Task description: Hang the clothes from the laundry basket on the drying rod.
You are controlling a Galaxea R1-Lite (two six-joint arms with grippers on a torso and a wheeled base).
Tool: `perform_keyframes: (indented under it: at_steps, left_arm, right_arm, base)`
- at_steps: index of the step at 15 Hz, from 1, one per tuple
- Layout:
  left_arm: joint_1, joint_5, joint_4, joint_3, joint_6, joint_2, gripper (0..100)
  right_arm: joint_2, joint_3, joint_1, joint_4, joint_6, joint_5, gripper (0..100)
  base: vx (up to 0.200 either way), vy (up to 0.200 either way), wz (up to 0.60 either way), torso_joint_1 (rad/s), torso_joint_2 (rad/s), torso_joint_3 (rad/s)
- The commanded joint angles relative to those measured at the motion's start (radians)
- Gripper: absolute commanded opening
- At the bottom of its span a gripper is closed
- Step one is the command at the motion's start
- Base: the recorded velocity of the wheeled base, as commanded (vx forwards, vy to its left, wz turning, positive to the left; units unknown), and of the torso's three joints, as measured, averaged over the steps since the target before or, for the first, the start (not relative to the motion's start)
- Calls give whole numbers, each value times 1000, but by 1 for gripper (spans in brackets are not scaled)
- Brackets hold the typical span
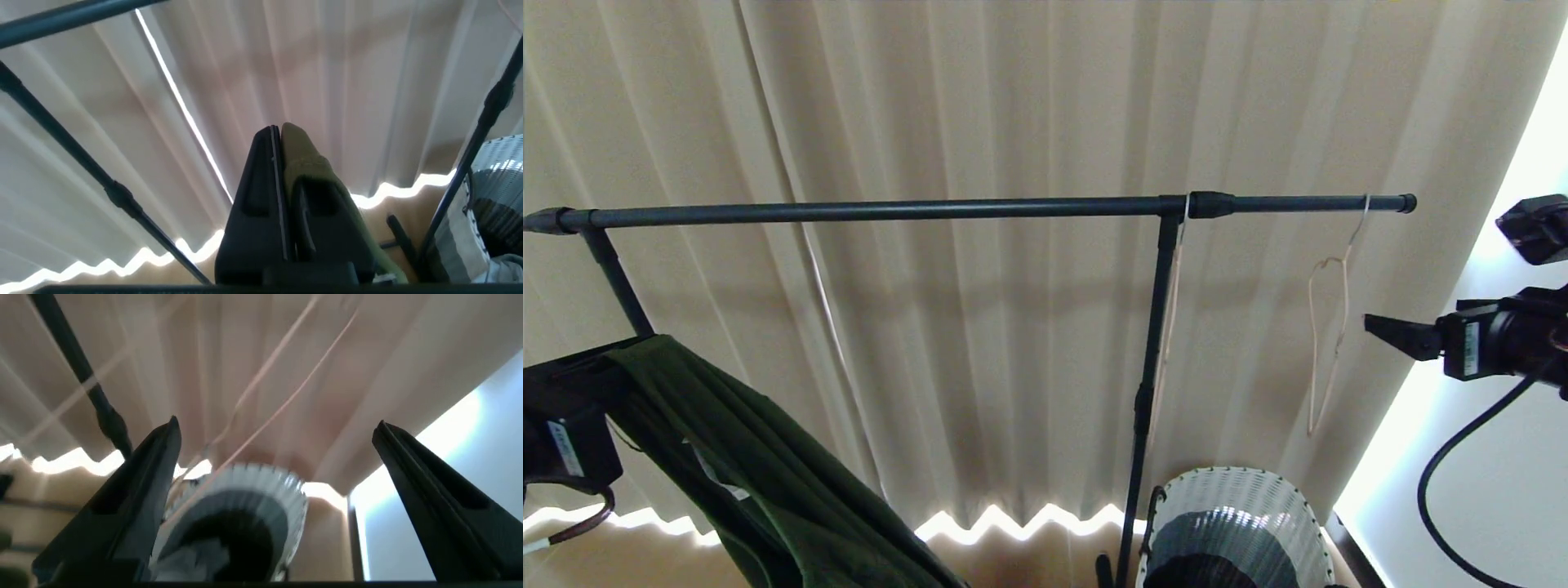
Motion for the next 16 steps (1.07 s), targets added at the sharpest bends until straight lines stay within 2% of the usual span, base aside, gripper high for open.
perform_keyframes:
  at_steps: [1,2,4,6,11,16]
  left_arm:
    - [0,1,1,4,0,2,0]
    - [0,1,1,6,-2,2,0]
    - [0,1,1,7,0,2,0]
    - [0,1,1,9,0,2,0]
    - [0,1,1,13,0,0,0]
    - [-1,1,1,13,1,-1,0]
  right_arm:
    - [126,-42,57,-2,36,-61,100]
    - [136,-46,60,-2,40,-70,100]
    - [213,-91,57,4,48,-161,100]
    - [242,-103,52,5,48,-204,100]
    - [328,-155,21,7,82,-253,100]
    - [336,-163,14,7,105,-253,100]
  base:
    - [0,0,0,0,0,0]
    - [0,0,0,0,0,0]
    - [0,0,0,0,0,0]
    - [0,0,0,0,0,0]
    - [0,0,0,0,0,0]
    - [0,0,0,0,0,0]
